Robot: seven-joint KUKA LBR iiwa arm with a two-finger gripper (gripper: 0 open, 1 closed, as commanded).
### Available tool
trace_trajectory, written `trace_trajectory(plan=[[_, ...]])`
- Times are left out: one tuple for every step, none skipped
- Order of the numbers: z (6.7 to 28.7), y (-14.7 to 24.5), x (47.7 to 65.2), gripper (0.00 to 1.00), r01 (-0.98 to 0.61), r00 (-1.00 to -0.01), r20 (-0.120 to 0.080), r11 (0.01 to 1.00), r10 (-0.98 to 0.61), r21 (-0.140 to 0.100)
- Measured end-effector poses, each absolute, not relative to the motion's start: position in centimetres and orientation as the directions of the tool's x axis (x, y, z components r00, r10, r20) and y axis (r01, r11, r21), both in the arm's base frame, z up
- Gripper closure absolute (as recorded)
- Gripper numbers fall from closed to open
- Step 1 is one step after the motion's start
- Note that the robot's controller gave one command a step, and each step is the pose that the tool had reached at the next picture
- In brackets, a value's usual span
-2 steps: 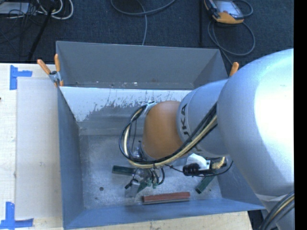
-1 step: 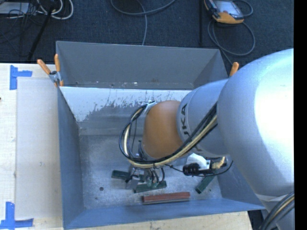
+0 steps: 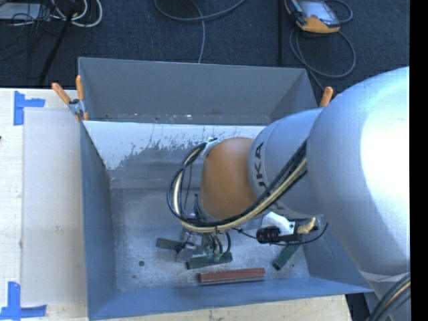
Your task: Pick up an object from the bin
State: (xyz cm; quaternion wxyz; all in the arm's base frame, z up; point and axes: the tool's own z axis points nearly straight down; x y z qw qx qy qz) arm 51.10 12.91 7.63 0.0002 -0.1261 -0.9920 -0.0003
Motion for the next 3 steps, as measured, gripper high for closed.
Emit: trace_trajectory(plan=[[8.8, 12.9, 51.1, 1.0, 0.251, -0.968, 0.0, 0.968, 0.251, 0.001], [10.5, 12.9, 51.1, 1.0, 0.252, -0.968, 0.0, 0.968, 0.252, 0.001], [13.8, 12.9, 51.2, 1.0, 0.25, -0.968, -0.001, 0.968, 0.25, 0.001]])
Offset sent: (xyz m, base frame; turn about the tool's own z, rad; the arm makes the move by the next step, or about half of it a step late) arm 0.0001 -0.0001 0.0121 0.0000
